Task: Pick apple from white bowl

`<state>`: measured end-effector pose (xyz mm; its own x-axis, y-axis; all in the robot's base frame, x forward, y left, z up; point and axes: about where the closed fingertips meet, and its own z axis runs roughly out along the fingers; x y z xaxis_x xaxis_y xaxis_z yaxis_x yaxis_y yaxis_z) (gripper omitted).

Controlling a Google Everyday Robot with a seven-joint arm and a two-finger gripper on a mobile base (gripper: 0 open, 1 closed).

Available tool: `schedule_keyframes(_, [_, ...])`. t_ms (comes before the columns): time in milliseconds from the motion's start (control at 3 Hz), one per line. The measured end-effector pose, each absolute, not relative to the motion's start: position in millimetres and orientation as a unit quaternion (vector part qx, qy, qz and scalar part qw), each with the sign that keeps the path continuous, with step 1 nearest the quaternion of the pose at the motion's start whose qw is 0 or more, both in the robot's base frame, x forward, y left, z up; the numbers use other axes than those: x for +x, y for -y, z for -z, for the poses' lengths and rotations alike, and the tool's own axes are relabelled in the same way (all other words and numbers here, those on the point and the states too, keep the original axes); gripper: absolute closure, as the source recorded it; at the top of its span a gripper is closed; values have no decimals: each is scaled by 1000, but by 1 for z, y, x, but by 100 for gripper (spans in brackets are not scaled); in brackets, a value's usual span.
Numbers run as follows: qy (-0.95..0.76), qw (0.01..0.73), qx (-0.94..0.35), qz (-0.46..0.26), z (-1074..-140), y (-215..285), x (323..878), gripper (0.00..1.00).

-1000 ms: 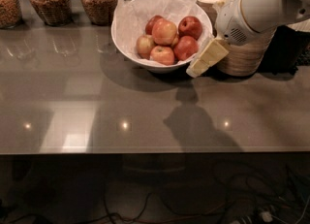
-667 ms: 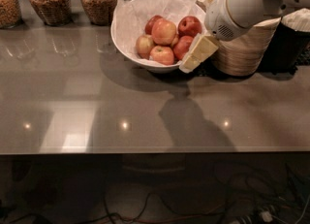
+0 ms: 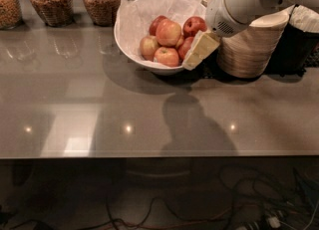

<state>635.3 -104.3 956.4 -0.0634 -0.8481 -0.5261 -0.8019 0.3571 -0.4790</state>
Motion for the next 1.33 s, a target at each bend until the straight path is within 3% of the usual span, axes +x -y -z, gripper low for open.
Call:
schedule_keyframes(1000, [-714, 489, -500, 35, -970, 103, 656, 0])
schedule_keyframes(1333, [-704, 523, -480, 25, -975, 95, 671, 13])
